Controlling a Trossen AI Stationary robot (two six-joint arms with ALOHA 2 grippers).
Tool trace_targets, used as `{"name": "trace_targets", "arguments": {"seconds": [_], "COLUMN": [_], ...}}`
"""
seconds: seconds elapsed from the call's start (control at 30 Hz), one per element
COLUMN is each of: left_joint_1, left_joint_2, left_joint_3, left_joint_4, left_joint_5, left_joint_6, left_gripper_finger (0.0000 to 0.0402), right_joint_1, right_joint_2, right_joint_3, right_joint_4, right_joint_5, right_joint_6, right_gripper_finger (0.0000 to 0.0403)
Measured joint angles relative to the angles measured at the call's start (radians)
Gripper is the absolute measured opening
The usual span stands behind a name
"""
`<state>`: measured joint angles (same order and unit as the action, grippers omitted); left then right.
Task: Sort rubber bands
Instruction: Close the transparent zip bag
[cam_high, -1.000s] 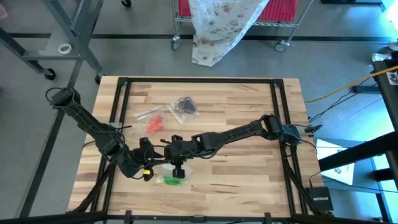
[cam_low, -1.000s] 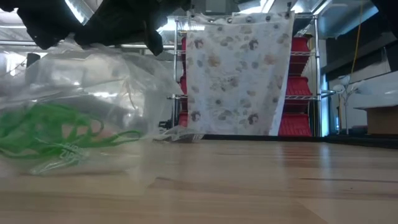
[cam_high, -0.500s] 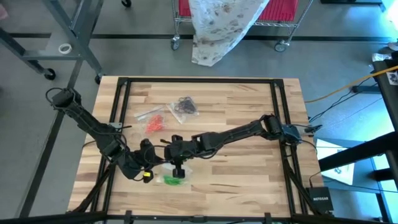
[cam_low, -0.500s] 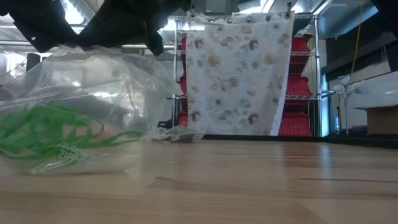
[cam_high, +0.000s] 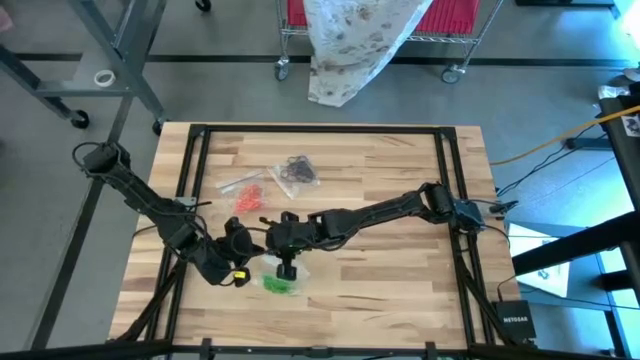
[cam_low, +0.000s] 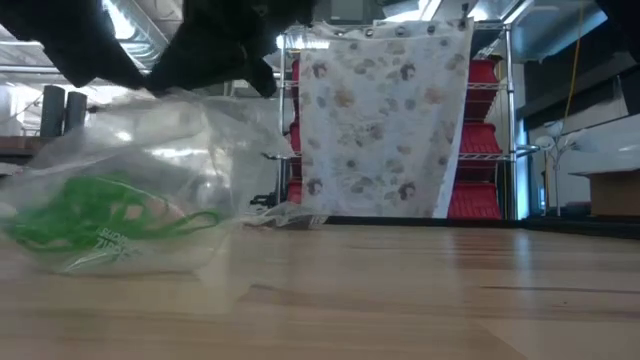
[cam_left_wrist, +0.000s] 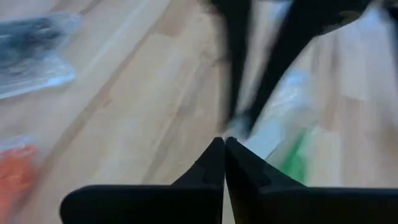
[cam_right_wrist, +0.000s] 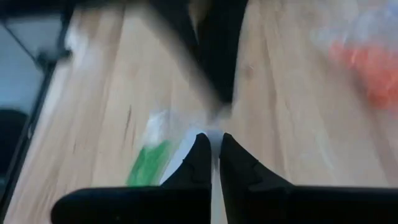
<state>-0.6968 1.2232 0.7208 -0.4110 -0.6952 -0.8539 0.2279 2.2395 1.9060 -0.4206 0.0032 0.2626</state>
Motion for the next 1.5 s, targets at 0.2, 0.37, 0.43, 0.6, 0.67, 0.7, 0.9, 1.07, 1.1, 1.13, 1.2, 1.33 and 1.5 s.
{"name": "trace_targets", "arguments": {"seconds": [0.2, 0.37, 0.43, 0.6, 0.67, 0.7, 0.9, 1.07, 1.1, 1.13, 1.2, 1.33, 1.5], "left_joint_1": [0.002, -0.002, -0.006, -0.008, -0.008, -0.008, -0.008, -0.032, -0.035, -0.037, -0.037, -0.035, -0.037], "left_joint_2": [-0.001, -0.004, -0.01, -0.021, -0.018, -0.012, 0.024, 0.035, 0.036, 0.036, 0.036, 0.036, 0.036], "left_joint_3": [-0.001, -0.001, -0.001, -0.001, -0.001, -0.001, -0.001, -0.001, -0.001, -0.002, -0.002, -0.002, -0.002], "left_joint_4": [-0.055, -0.031, -0.008, 0.067, 0.102, 0.124, 0.134, 0.17, 0.166, 0.166, 0.168, 0.169, 0.171], "left_joint_5": [-0.025, -0.016, 0.005, 0.12, 0.146, 0.146, 0.148, 0.12, 0.108, 0.095, 0.085, 0.08, 0.061], "left_joint_6": [-0.024, -0.025, -0.025, -0.037, -0.037, -0.037, -0.058, -0.054, -0.054, -0.055, -0.047, -0.009, 0.001], "left_gripper_finger": [0.0, 0.0, 0.0001, 0.0027, 0.0046, 0.0057, 0.0106, 0.0117, 0.0116, 0.0114, 0.0105, 0.004, 0.0002], "right_joint_1": [0.027, 0.035, 0.035, 0.035, 0.035, 0.035, 0.034, 0.034, 0.034, 0.034, 0.034, 0.034, 0.034], "right_joint_2": [0.0, 0.0, 0.0, 0.0, -0.002, -0.004, -0.029, -0.031, -0.031, -0.031, -0.031, -0.031, -0.031], "right_joint_3": [-0.002, -0.002, -0.002, -0.002, -0.002, -0.002, 0.0, -0.001, -0.001, -0.001, -0.001, -0.001, -0.001], "right_joint_4": [-0.133, -0.15, -0.145, -0.113, -0.088, -0.076, 0.027, 0.046, 0.052, 0.057, 0.057, 0.058, 0.05], "right_joint_5": [-0.057, -0.024, -0.016, -0.013, -0.013, -0.013, -0.011, -0.012, -0.012, -0.012, -0.013, -0.014, -0.014], "right_joint_6": [0.026, 0.014, -0.009, -0.059, -0.08, -0.087, -0.14, -0.156, -0.163, -0.167, -0.167, -0.167, -0.166], "right_gripper_finger": [0.0005, 0.0005, 0.0005, 0.0005, 0.0005, 0.0005, 0.0005, 0.0005, 0.0005, 0.0005, 0.0005, 0.0005, 0.0005]}}
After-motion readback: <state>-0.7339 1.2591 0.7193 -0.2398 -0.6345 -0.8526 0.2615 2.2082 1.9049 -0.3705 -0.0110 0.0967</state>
